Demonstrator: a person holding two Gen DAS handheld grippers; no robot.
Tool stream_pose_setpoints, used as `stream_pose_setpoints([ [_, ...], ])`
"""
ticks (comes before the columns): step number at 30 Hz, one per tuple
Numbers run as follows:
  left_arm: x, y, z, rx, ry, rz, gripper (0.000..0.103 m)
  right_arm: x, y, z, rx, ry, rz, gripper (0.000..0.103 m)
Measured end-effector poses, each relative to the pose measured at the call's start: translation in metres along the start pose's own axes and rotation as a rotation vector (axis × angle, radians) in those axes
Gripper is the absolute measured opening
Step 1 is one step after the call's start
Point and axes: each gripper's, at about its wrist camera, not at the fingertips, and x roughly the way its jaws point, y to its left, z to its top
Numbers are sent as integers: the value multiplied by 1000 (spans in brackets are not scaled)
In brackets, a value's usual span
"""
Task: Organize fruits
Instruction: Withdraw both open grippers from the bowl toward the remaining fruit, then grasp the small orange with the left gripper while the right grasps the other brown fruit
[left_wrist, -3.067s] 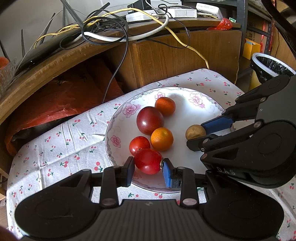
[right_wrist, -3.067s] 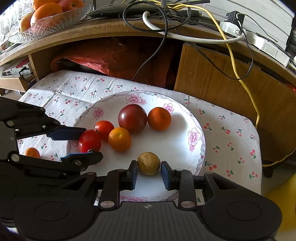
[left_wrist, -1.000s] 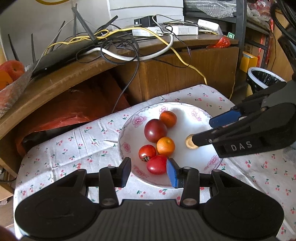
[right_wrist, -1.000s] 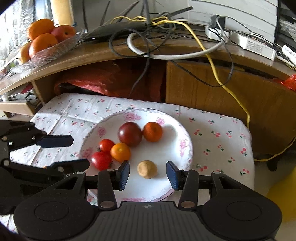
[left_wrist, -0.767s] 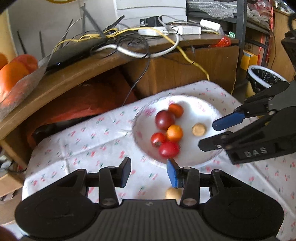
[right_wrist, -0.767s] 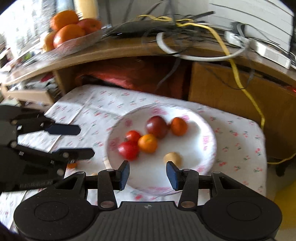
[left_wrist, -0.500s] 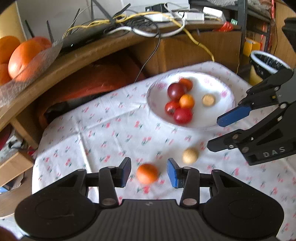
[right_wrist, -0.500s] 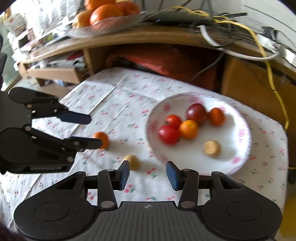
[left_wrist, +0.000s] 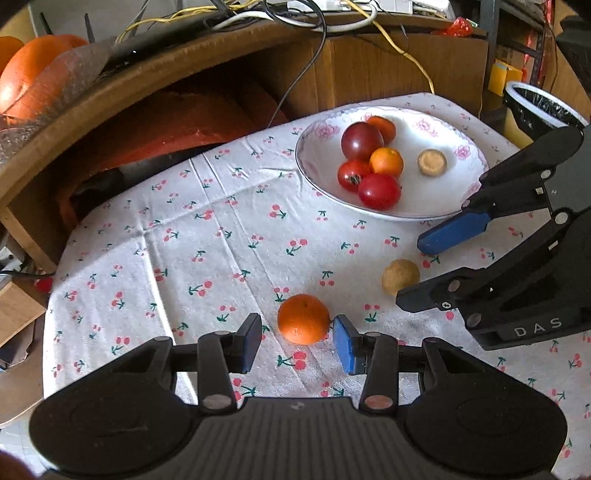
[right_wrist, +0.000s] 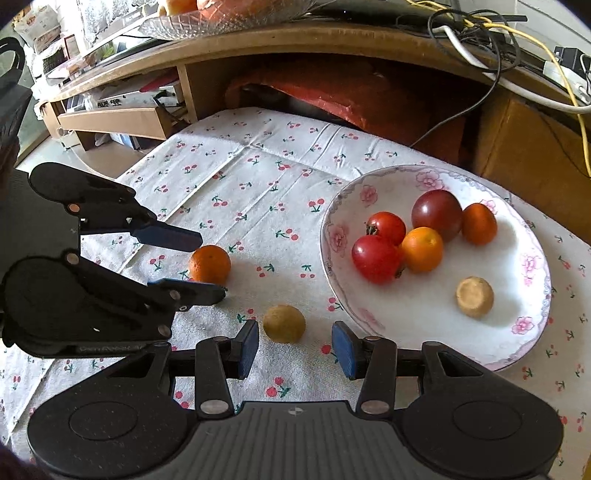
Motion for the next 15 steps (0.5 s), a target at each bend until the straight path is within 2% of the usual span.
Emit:
stream_pose_setpoints([
  [9,2,-3,3,-7,-3,-6,47,4,0,1,-8,6,0,38],
  [15,2,-4,4,-14,-7,2,39,3,1,1,-5,16,16,22],
])
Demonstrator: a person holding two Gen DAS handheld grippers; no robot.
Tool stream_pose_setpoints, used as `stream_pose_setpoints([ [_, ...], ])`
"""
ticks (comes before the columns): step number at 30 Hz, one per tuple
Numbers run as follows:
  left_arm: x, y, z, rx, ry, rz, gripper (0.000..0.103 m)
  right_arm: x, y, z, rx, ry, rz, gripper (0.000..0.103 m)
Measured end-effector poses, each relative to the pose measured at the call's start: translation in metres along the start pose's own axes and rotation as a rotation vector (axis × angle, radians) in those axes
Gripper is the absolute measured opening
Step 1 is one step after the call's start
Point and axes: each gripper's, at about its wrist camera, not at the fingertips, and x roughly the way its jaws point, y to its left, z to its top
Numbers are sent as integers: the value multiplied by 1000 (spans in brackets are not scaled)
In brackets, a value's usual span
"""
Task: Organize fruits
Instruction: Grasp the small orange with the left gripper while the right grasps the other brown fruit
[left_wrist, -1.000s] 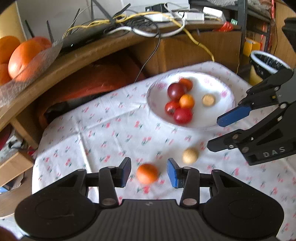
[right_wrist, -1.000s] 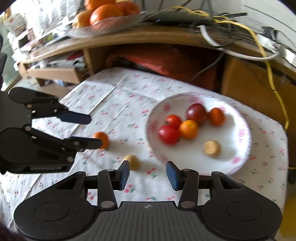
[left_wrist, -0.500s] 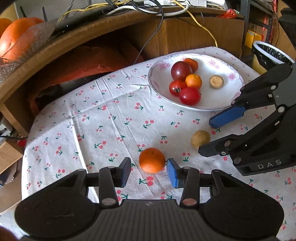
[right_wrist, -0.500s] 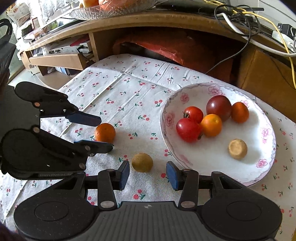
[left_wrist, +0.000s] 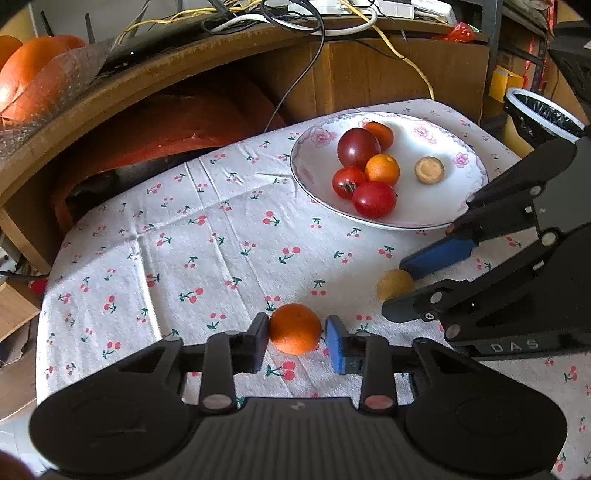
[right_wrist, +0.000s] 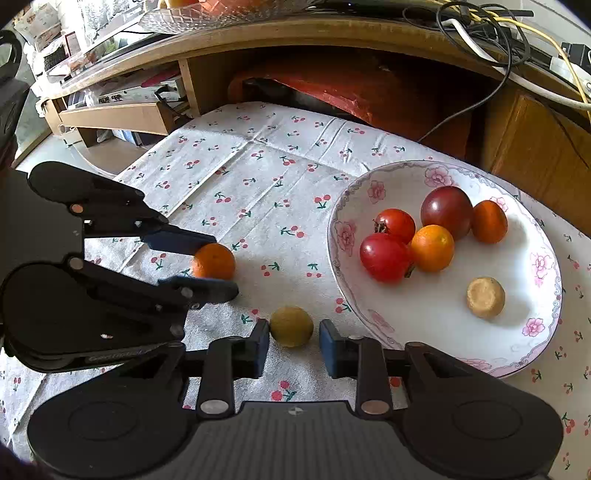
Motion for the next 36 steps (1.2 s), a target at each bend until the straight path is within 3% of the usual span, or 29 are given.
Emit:
stream_pose_setpoints([
  [13,-11,-11,-1,26,3,-30,38,-13,-3,-5,15,11,2,20],
  [29,-22,-53,-1,117,13,-109,38,-35,-10,-41,62,65,-63,20],
  [36,-22,-62,-3,134,28,-109,38,-31,-8,-35,54,55,-68,21],
])
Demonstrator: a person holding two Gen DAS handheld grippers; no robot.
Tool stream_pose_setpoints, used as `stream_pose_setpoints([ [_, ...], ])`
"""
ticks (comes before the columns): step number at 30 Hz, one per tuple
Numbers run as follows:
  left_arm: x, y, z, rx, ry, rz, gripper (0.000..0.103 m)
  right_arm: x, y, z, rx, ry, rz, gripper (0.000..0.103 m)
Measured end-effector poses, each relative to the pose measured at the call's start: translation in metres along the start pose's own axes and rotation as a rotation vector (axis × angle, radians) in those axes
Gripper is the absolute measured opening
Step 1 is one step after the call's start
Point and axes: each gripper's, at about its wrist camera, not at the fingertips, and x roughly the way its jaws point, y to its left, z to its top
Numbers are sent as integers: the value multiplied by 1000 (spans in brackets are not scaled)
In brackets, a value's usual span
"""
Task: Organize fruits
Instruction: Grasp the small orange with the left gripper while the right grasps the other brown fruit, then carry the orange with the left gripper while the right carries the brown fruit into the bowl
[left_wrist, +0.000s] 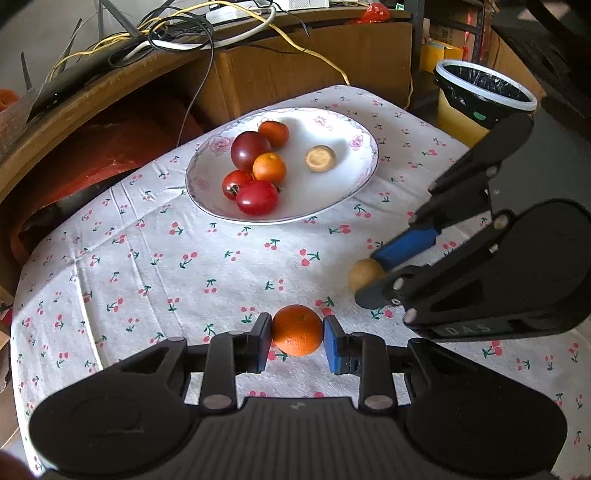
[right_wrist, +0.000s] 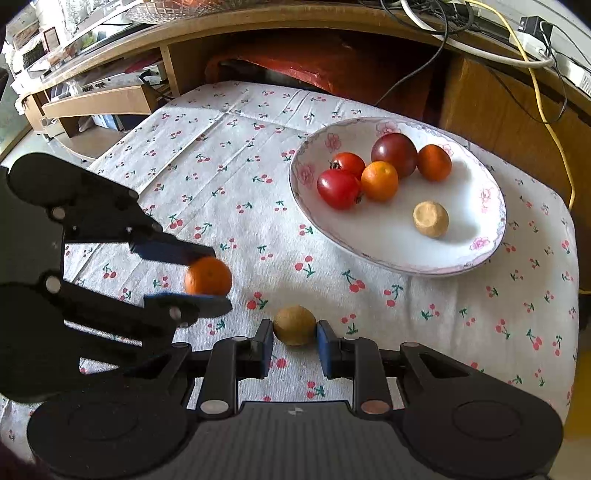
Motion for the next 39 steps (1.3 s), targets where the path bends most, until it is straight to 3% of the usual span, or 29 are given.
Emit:
stream_pose_setpoints([
  [14,4,-5,-1,27,29,18,38,-6,-2,-1,11,-11,-3,20],
  [25,-14,7,29,-6,-61,60,38,-31,-20,10,58,-90,-32,20],
  [39,0,16,76,-42,-123,101,38,-32,-51,32,88,-151,-122,20],
])
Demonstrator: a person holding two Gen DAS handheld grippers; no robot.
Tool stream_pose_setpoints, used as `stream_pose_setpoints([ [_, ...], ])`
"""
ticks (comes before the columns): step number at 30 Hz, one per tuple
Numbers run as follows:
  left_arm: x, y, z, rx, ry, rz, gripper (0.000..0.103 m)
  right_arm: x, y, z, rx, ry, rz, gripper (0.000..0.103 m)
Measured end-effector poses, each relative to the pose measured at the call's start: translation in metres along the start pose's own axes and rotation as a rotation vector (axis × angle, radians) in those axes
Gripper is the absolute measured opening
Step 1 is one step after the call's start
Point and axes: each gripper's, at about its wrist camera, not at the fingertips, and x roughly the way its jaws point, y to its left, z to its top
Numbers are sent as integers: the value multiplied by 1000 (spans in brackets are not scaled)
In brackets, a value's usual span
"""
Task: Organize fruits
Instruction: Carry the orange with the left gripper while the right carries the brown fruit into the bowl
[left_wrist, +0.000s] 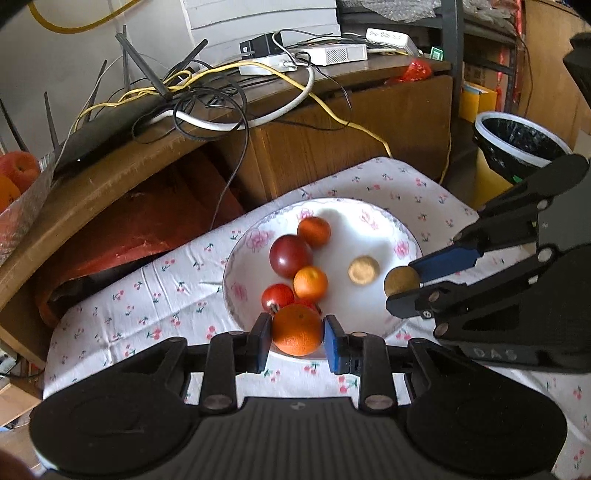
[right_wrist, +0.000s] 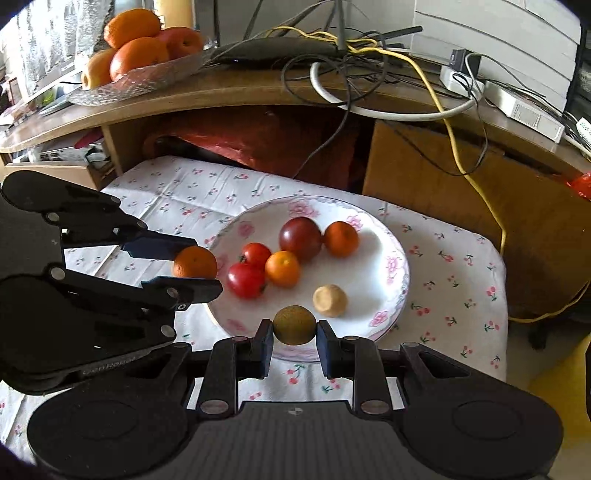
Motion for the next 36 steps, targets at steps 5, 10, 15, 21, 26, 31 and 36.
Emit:
stream_pose_setpoints([
  [5,11,-4,3,-3,5,4,38,10,-5,1,3,9,-24,20],
  [10,18,-2,2,-11,10,8,38,17,-7,2,4,16,-34,20],
  [15,26,-2,1,-9,19,14,38,25,-6,1,-3,30,-45,21],
  [21,31,-2,3,-8,19,14,38,32,-6,1,2,41,-51,21],
  [26,35,-2,2,-9,23,15,38,35,-7,1,5,46,-55,21],
  [31,37,-2,2,-6,15,22,38,38,-8,3,8,48,-56,21],
  [36,41,1,1,-15,17,25,38,42,-8,4,10,51,-54,21],
])
